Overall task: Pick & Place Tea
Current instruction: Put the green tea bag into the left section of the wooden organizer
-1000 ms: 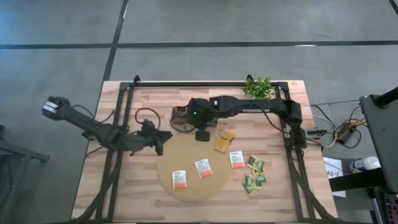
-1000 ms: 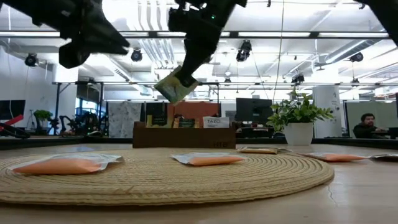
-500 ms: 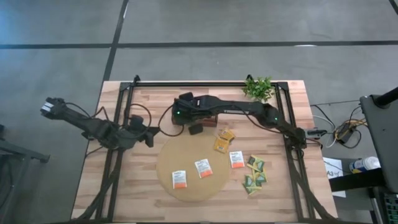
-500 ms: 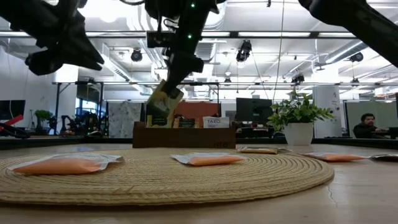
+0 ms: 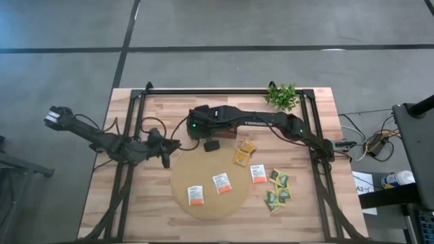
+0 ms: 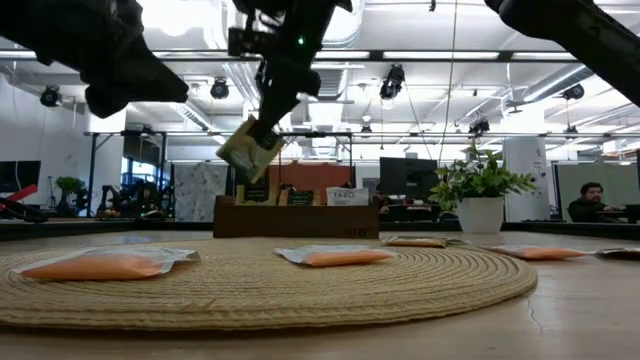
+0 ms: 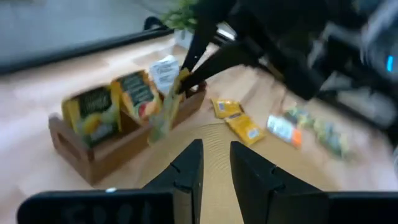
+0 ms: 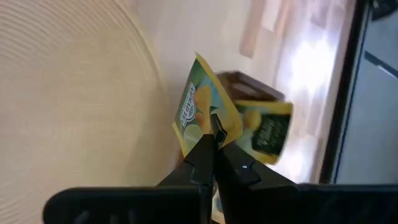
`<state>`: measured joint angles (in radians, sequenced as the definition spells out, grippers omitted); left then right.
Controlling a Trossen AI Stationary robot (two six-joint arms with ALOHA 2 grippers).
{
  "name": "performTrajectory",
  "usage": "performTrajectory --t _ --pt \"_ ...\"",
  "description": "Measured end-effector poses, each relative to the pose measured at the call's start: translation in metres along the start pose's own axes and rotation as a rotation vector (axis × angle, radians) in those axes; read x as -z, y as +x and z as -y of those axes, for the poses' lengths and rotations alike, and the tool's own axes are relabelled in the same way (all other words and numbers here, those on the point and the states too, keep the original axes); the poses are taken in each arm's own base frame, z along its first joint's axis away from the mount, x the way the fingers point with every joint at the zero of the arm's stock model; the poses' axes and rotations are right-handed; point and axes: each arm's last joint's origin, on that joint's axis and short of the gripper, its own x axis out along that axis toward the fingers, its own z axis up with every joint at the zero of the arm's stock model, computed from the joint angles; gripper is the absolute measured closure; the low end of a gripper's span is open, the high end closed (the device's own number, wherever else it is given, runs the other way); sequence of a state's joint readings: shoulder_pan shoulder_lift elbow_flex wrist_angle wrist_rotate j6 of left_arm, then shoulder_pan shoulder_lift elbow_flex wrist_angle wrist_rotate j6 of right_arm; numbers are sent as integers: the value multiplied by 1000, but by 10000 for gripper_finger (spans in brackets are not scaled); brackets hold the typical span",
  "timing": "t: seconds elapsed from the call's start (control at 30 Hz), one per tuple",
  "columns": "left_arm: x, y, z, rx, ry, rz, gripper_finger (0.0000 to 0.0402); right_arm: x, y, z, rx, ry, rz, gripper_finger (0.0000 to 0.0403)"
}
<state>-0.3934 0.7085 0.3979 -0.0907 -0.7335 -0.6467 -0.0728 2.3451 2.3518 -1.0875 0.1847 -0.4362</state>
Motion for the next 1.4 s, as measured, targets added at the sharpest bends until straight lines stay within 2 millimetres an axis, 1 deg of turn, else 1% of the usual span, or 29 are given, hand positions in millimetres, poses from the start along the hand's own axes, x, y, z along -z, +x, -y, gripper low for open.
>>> performTrajectory --t 0.03,0.1,0.27,0.4,0.53,0.67,0.83,1.0,1.17,1.4 --pt "1 1 0 -4 55 -2 326 -2 -2 -3 -6 -7 3 394" --pt "3 4 0 -28 112 -7 326 -4 -6 -8 -11 -18 7 394" --pt "6 11 -2 -57 132 -27 326 -8 -11 -21 -28 -29 2 394" --pt "7 22 0 -11 121 -60 321 -10 -13 -26 -33 -38 9 394" --pt "9 35 -1 -9 142 -94 304 -11 -13 -28 -32 -40 9 394" --pt "3 45 2 -35 132 -84 291 -11 -14 -31 -37 -44 6 394" --pt "-1 51 5 -45 185 -91 290 -12 -14 -34 -40 -35 7 394" --pt "-3 60 8 1 191 -109 290 -13 -15 -36 -41 -39 12 394" --pt "-4 67 8 -17 198 -109 289 -14 -15 -37 -43 -44 14 394" --pt "-10 68 11 -9 229 -92 290 -15 -16 -39 -49 -68 16 394"
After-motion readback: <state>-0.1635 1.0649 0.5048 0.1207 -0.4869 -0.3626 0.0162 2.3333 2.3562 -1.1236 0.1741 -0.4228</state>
